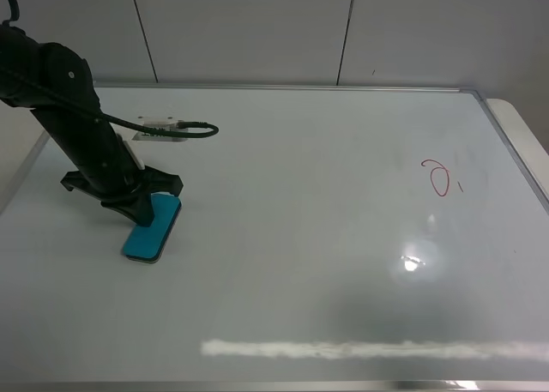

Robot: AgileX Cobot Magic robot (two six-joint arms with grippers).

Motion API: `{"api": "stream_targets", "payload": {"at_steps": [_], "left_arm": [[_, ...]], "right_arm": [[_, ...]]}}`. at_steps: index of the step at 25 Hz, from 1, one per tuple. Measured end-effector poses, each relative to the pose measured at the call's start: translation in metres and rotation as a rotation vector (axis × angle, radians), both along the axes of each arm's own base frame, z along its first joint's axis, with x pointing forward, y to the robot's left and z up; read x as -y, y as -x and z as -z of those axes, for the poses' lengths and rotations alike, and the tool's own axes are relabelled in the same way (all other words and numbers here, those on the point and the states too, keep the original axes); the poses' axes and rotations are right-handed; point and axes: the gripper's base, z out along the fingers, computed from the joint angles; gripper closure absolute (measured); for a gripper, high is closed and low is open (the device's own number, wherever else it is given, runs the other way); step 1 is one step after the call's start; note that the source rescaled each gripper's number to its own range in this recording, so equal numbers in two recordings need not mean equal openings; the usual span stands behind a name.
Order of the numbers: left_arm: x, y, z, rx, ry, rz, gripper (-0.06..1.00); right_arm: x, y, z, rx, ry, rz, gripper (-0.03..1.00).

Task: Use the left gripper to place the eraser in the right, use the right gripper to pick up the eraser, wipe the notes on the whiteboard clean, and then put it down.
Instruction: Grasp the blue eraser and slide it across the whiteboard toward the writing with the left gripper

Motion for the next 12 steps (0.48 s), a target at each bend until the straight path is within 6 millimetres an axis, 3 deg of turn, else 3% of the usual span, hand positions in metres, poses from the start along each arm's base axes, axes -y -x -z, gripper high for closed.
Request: {"api": "stream_targets", "payload": {"at_steps": [7, 12], "left_arm": [[0.003, -0.004, 0.009, -0.034, 0.031, -0.056, 0.94], [0.025, -0.007, 0.014, -0.018, 0.149, -0.229, 0.94]], "right_arm": [[0.000, 0.000, 0.000, 0.000, -0.001, 0.000, -0.03], [0.000, 0.000, 0.000, 0.000, -0.001, 0.000, -0.03]]}}
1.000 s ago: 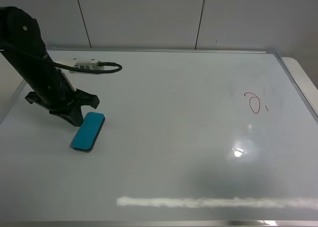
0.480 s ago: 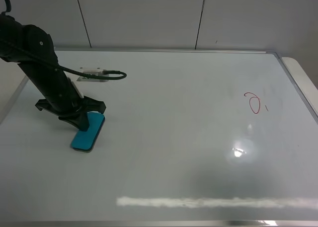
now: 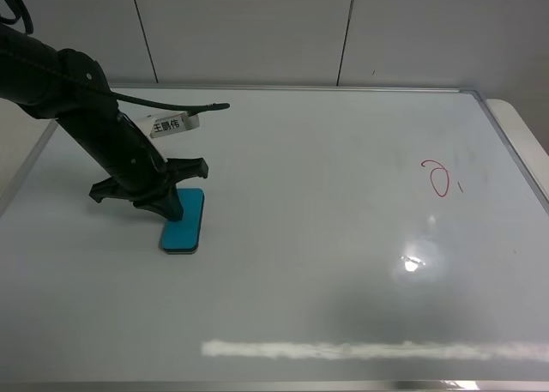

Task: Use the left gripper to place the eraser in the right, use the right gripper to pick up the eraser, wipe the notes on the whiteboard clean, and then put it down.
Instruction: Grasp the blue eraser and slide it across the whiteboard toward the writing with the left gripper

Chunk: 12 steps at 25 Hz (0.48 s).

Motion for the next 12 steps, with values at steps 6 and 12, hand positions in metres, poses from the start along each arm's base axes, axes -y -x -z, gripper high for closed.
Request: {"api": "stream_targets", "payload": {"at_steps": [6, 12], "left_arm": [[0.039, 0.006, 0.008, -0.006, 0.111, -0.109, 0.94], [0.084, 0.015, 0.013, -0.003, 0.182, -0.131, 0.94]], "right_arm": [[0.000, 0.000, 0.000, 0.000, 0.000, 0.000, -0.03], [0.000, 0.000, 0.000, 0.000, 0.000, 0.000, -0.03]]}}
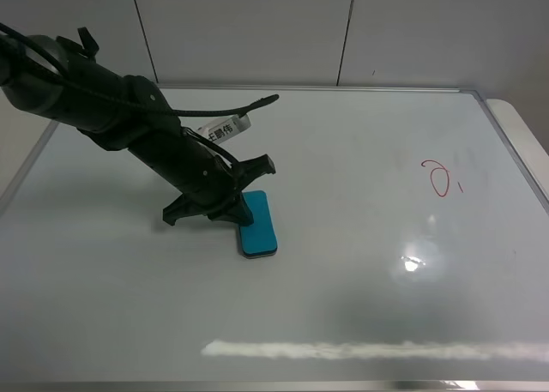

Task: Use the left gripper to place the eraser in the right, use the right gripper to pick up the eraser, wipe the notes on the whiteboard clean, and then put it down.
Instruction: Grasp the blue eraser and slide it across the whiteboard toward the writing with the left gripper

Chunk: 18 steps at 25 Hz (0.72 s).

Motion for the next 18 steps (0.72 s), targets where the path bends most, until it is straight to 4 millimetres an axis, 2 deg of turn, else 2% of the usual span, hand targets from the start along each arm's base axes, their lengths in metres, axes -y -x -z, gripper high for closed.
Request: {"api": "stream_targets", "payload": {"at_steps": [5, 11, 18], "left_arm": [[0.048, -0.003, 0.003, -0.007, 0.051, 0.091, 0.94], [0.116, -0.006, 0.008, -0.014, 0.140, 0.188, 0.94], [0.176, -0.015, 0.014, 0.019, 0.258, 0.203, 0.94]], "right_arm": [[0.000, 0.000, 0.000, 0.000, 0.000, 0.000, -0.03], [0.000, 0.000, 0.000, 0.000, 0.000, 0.000, -0.03], [0.000, 0.000, 0.000, 0.000, 0.000, 0.000, -0.03]]}}
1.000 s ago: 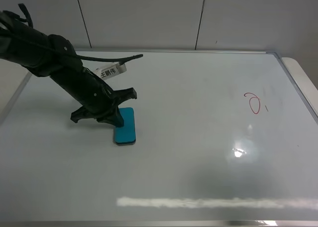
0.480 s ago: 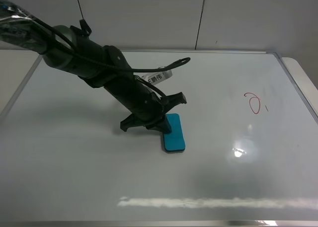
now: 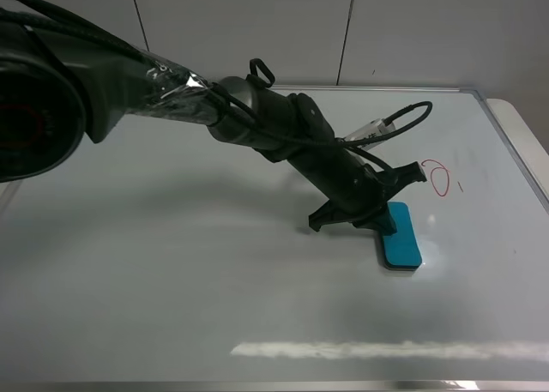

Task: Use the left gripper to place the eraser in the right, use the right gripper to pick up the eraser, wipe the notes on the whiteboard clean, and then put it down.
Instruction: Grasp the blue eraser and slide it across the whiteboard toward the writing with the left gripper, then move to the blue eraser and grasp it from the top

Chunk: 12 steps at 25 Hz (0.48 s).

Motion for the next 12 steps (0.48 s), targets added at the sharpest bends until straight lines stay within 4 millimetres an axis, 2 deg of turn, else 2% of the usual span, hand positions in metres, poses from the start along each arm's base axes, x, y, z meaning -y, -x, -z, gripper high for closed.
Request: {"api": "stream_targets", "payload": {"at_steps": [7, 12], "left_arm": [[0.048, 0.000, -0.006, 0.016, 0.133, 0.001, 0.94], [0.063, -0.003, -0.020, 0.074, 0.183, 0.023, 0.94]], "right_arm": [[0.000, 0.000, 0.000, 0.000, 0.000, 0.000, -0.03], [0.000, 0.000, 0.000, 0.000, 0.000, 0.000, -0.03]]}}
